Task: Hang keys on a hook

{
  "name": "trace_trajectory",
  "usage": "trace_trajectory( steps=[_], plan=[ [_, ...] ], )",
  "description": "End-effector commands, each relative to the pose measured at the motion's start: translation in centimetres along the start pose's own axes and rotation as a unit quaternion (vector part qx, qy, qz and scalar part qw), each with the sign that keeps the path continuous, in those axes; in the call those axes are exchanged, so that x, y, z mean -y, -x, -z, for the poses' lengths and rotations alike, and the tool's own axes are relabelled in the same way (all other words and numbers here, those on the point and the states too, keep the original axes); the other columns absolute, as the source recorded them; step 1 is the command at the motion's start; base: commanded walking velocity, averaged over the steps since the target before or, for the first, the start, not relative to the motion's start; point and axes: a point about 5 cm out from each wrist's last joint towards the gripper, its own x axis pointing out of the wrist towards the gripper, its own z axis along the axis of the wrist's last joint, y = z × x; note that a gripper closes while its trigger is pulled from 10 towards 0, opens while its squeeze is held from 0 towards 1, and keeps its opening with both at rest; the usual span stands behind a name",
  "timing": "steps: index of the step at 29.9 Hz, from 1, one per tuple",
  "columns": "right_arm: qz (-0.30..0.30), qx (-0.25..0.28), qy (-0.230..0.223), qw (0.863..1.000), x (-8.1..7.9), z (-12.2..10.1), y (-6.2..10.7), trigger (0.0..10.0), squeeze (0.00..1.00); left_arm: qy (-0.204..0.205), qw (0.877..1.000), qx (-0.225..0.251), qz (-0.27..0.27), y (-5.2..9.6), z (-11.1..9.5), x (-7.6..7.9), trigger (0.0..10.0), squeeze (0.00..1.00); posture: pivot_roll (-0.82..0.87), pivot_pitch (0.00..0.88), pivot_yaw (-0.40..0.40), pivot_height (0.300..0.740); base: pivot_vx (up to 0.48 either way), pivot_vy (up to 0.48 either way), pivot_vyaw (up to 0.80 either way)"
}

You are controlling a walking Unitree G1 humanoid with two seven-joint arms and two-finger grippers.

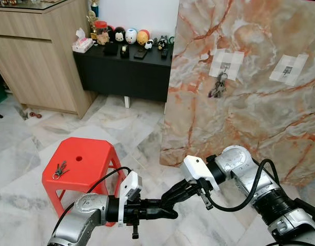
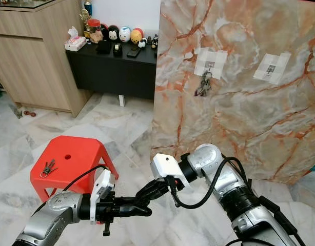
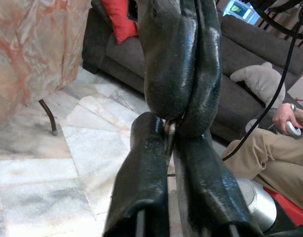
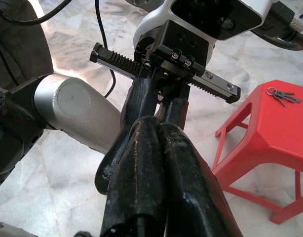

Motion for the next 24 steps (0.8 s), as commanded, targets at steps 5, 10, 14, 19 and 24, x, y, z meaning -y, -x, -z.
trace_trajectory(
  steps=[5, 10, 14, 19, 24],
  plan=[
    [0.006, 0.008, 0.02, 1.0, 0.37, -1.0, 0.36, 0.0, 0.0, -0.011, 1.0, -0.002, 0.002, -0.33, -0.25, -0.16, 0.0, 0.0, 0.02, 0.007, -0.099, 0.74, 0.0, 0.0, 0.0],
    [0.007, 0.007, 0.019, 1.0, 0.36, -0.97, 0.4, 0.0, 0.0, -0.011, 1.0, -0.001, 0.001, -0.35, -0.26, -0.18, 0.0, 0.0, 0.02, 0.008, -0.099, 0.74, 0.0, 0.0, 0.0],
    [0.006, 0.007, 0.018, 1.0, 0.28, -0.9, 0.39, 0.0, 0.0, -0.011, 1.0, 0.0, 0.002, -0.35, -0.25, -0.18, 0.0, 0.0, 0.02, 0.008, -0.099, 0.74, 0.0, 0.0, 0.0],
    [0.007, 0.007, 0.019, 1.0, 0.28, -0.87, 0.38, 0.0, 0.0, -0.012, 1.0, -0.001, 0.0, -0.3, -0.26, -0.27, 0.0, 0.0, 0.02, 0.008, -0.098, 0.74, 0.0, 0.0, 0.0],
    [0.01, 0.007, 0.018, 1.0, 0.34, -0.81, 0.37, 0.0, 0.0, -0.013, 1.0, 0.001, -0.001, -0.26, -0.34, -0.29, 0.0, 0.0, 0.02, 0.01, -0.098, 0.74, 0.0, 0.0, 0.0]
  ],
)
